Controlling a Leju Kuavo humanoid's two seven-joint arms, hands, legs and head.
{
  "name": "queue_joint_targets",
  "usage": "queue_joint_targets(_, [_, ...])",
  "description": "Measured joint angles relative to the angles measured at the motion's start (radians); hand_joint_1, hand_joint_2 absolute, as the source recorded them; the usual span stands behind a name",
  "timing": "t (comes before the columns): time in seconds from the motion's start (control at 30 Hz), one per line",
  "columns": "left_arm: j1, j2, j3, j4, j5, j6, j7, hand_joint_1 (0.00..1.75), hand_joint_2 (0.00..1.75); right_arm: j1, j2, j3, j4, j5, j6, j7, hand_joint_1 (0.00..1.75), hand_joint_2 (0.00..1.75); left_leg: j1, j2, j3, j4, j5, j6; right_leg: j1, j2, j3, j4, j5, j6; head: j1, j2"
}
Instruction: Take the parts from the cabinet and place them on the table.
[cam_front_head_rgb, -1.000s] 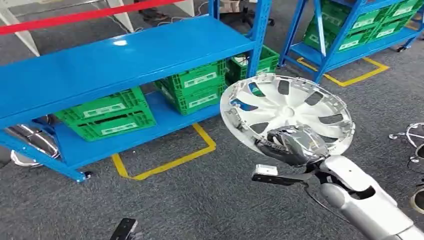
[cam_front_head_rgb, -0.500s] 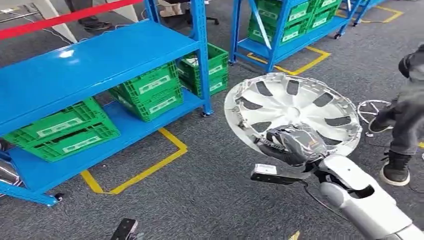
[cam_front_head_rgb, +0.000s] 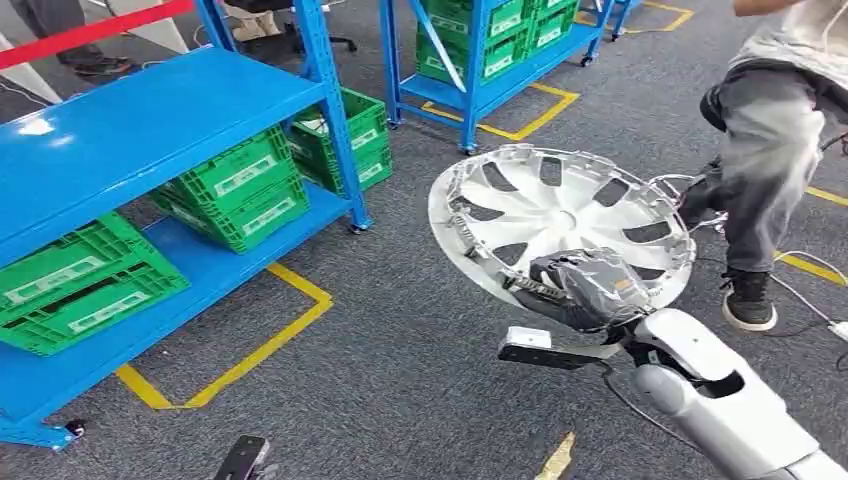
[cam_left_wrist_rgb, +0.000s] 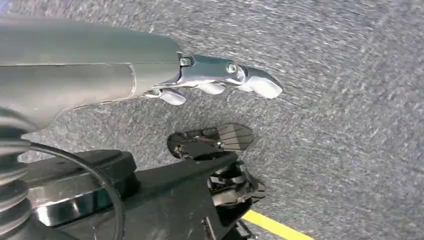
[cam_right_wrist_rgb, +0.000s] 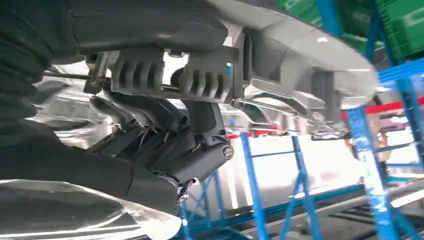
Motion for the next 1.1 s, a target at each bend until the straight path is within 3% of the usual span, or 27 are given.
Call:
queue_joint_targets(0.03, [0.0,0.0,0.0,0.0,-0.001,0.001,0.0,0.0,1.75,0.0,0.0,0.0,0.002,0.0,0.0,0.0,1.75,1.75,0.0,0.005,0.001,0.0,0.0,-0.001,0.0,0.004,-0.002,0.001,0.0,-0.001,0.0,0.0])
queue_joint_targets(0.1, [-0.001,0.0,0.0,0.0,-0.002,0.003,0.0,0.0,1.75,-0.001,0.0,0.0,0.006,-0.002,0.0,-0.001,1.75,1.75,0.002,0.026,0.003,0.0,0.001,-0.008,0.001,0.028,-0.009,0.001,0.006,-0.013,0.001,0.0])
queue_joint_targets(0.13, [-0.003,0.001,0.0,0.0,-0.002,0.003,0.0,0.0,1.75,-0.001,0.002,0.0,0.006,-0.004,0.001,-0.001,1.75,1.75,0.008,0.003,-0.002,0.007,-0.013,-0.018,-0.006,0.036,-0.008,-0.004,0.012,-0.023,0.0,0.0])
queue_joint_targets(0.17, [-0.005,0.001,0.002,0.0,-0.003,0.003,-0.001,0.0,1.75,-0.005,0.006,0.001,0.007,-0.008,0.002,-0.002,1.75,1.75,0.011,-0.052,-0.014,0.041,-0.045,-0.022,-0.006,0.047,-0.011,-0.004,0.015,-0.028,-0.003,0.0])
queue_joint_targets(0.2, [-0.003,0.001,0.003,0.0,-0.003,0.004,-0.001,0.0,1.75,-0.008,0.007,0.0,0.01,-0.009,0.002,-0.002,1.75,1.75,0.012,-0.078,-0.041,0.111,-0.088,-0.024,-0.007,0.057,-0.014,-0.004,0.017,-0.033,-0.004,0.0])
queue_joint_targets(0.27, [0.004,0.002,0.006,0.0,-0.003,0.004,-0.001,0.0,1.75,-0.009,0.011,0.002,0.014,-0.01,0.003,-0.005,1.75,1.75,0.012,-0.09,-0.104,0.266,-0.156,-0.025,-0.005,0.084,-0.018,-0.004,0.02,-0.038,-0.003,0.0])
queue_joint_targets(0.3, [0.007,0.002,0.006,0.0,-0.003,0.004,-0.001,0.0,1.75,-0.009,0.013,0.005,0.017,-0.01,0.004,-0.006,1.75,1.75,0.012,-0.092,-0.121,0.31,-0.164,-0.024,-0.003,0.1,-0.019,-0.003,0.021,-0.039,-0.003,0.0])
queue_joint_targets(0.33, [0.007,0.002,0.007,0.0,-0.004,0.005,-0.001,0.0,1.75,-0.009,0.014,0.006,0.019,-0.01,0.004,-0.007,1.75,1.75,0.011,-0.093,-0.116,0.303,-0.147,-0.022,-0.003,0.115,-0.019,-0.003,0.022,-0.038,-0.003,0.0])
queue_joint_targets(0.4, [0.005,0.002,0.007,0.0,-0.004,0.005,-0.001,0.0,1.75,-0.009,0.014,0.006,0.021,-0.01,0.005,-0.007,1.75,1.75,0.011,-0.106,-0.054,0.172,-0.062,-0.012,-0.002,0.143,-0.019,0.001,0.024,-0.036,-0.003,0.0])
queue_joint_targets(0.43, [0.004,0.003,0.007,0.0,-0.004,0.005,-0.001,0.0,1.75,-0.009,0.014,0.006,0.022,-0.01,0.005,-0.007,1.75,1.75,0.012,-0.139,-0.014,0.086,-0.02,-0.005,-0.002,0.156,-0.019,0.002,0.024,-0.034,-0.003,0.0])
queue_joint_targets(0.47, [0.006,0.006,0.008,0.0,-0.004,0.005,-0.001,0.0,1.75,-0.01,0.015,0.006,0.023,-0.01,0.005,-0.007,1.75,1.75,0.016,-0.204,0.009,0.036,-0.015,0.004,-0.005,0.164,-0.023,0.003,0.025,-0.032,-0.002,0.0])
queue_joint_targets(0.5, [0.008,0.006,0.008,0.0,-0.004,0.005,-0.002,0.0,1.75,-0.014,0.016,0.007,0.024,-0.01,0.005,-0.007,1.75,1.75,0.02,-0.208,0.011,0.018,-0.014,0.004,-0.002,0.18,-0.031,0.009,0.03,-0.025,-0.001,0.0])
queue_joint_targets(0.6, [0.005,0.007,0.008,-0.001,-0.005,0.005,-0.002,0.0,1.75,-0.014,0.02,0.006,0.025,-0.01,0.004,-0.007,1.75,1.75,0.011,-0.17,0.012,0.011,-0.018,0.008,-0.014,0.218,-0.05,-0.002,0.047,0.002,-0.005,0.0])
queue_joint_targets(0.63, [0.004,0.005,0.008,-0.002,-0.005,0.005,-0.002,0.0,1.75,-0.012,0.019,0.006,0.025,-0.01,0.004,-0.007,1.75,1.75,0.023,-0.151,0.017,-0.009,-0.008,0.012,-0.011,0.217,-0.053,-0.001,0.047,0.005,-0.006,0.0])
queue_joint_targets(0.67, [0.001,0.007,0.009,-0.002,-0.005,0.006,-0.002,0.0,1.75,-0.013,0.02,0.006,0.025,-0.013,0.004,-0.008,1.75,1.75,0.022,-0.137,0.019,-0.014,-0.003,0.016,-0.003,0.152,-0.071,0.015,0.029,0.009,0.001,0.0])
queue_joint_targets(0.7, [0.001,0.007,0.009,-0.002,-0.005,0.005,-0.003,0.0,1.75,-0.016,0.02,0.006,0.026,-0.012,0.005,-0.008,1.75,1.75,0.02,-0.124,0.018,-0.015,-0.002,0.02,-0.003,0.104,-0.095,0.073,-0.012,0.013,0.01,0.0])
queue_joint_targets(0.73, [0.004,0.006,0.009,-0.002,-0.005,0.005,-0.003,0.0,1.75,-0.017,0.021,0.006,0.027,-0.011,0.005,-0.006,1.75,1.75,0.018,-0.108,0.017,-0.014,-0.002,0.02,-0.004,0.082,-0.127,0.153,-0.05,0.018,0.009,0.0])
queue_joint_targets(0.8, [0.008,0.007,0.009,-0.002,-0.005,0.005,-0.003,0.0,1.75,-0.015,0.021,0.008,0.029,-0.011,0.005,-0.008,1.75,1.75,0.016,-0.074,0.014,-0.013,-0.003,0.021,-0.007,0.069,-0.181,0.28,-0.096,0.025,0.009,0.0])
queue_joint_targets(0.83, [0.008,0.007,0.01,-0.002,-0.005,0.005,-0.003,0.0,1.75,-0.015,0.021,0.008,0.031,-0.01,0.005,-0.008,1.75,1.75,0.016,-0.06,0.014,-0.012,-0.004,0.02,-0.009,0.066,-0.179,0.283,-0.089,0.027,0.009,0.0])
queue_joint_targets(0.87, [0.006,0.007,0.01,-0.002,-0.005,0.005,-0.003,0.0,1.75,-0.015,0.021,0.008,0.031,-0.01,0.005,-0.008,1.75,1.75,0.016,-0.047,0.014,-0.011,-0.005,0.019,-0.01,0.062,-0.154,0.246,-0.063,0.029,0.009,0.0])
queue_joint_targets(0.9, [0.004,0.007,0.01,-0.002,-0.005,0.005,-0.003,0.0,1.75,-0.016,0.021,0.007,0.032,-0.01,0.005,-0.008,1.75,1.75,0.016,-0.032,0.015,-0.009,-0.008,0.017,-0.011,0.053,-0.105,0.162,-0.022,0.029,0.009,0.0])
queue_joint_targets(0.93, [0.003,0.006,0.01,-0.002,-0.005,0.005,-0.003,0.0,1.75,-0.016,0.021,0.007,0.031,-0.01,0.005,-0.008,1.75,1.75,0.017,-0.021,0.016,-0.006,-0.012,0.012,-0.011,0.028,-0.047,0.065,0.016,0.029,0.009,0.0])
queue_joint_targets(0.97, [0.002,0.007,0.011,-0.002,-0.005,0.005,-0.003,0.0,1.75,-0.018,0.021,0.007,0.032,-0.01,0.005,-0.008,1.75,1.75,0.014,-0.012,0.015,-0.003,-0.016,0.006,-0.001,-0.028,-0.02,0.008,-0.001,0.027,0.01,0.0])
queue_joint_targets(1.03, [0.002,0.007,0.012,-0.002,-0.005,0.005,-0.004,0.0,1.75,-0.023,0.023,0.008,0.032,-0.011,0.005,-0.008,1.75,1.75,0.005,0.004,0.011,0.004,-0.018,-0.002,0.004,-0.004,-0.017,0.008,0.005,-0.003,0.007,0.0])
queue_joint_targets(1.1, [0.003,0.007,0.013,-0.002,-0.005,0.005,-0.004,0.0,1.75,-0.021,0.023,0.007,0.034,-0.012,0.005,-0.008,1.75,1.75,0.005,0.026,0.014,0.003,-0.018,-0.006,0.007,0.017,-0.024,0.01,0.006,-0.014,0.008,0.0])
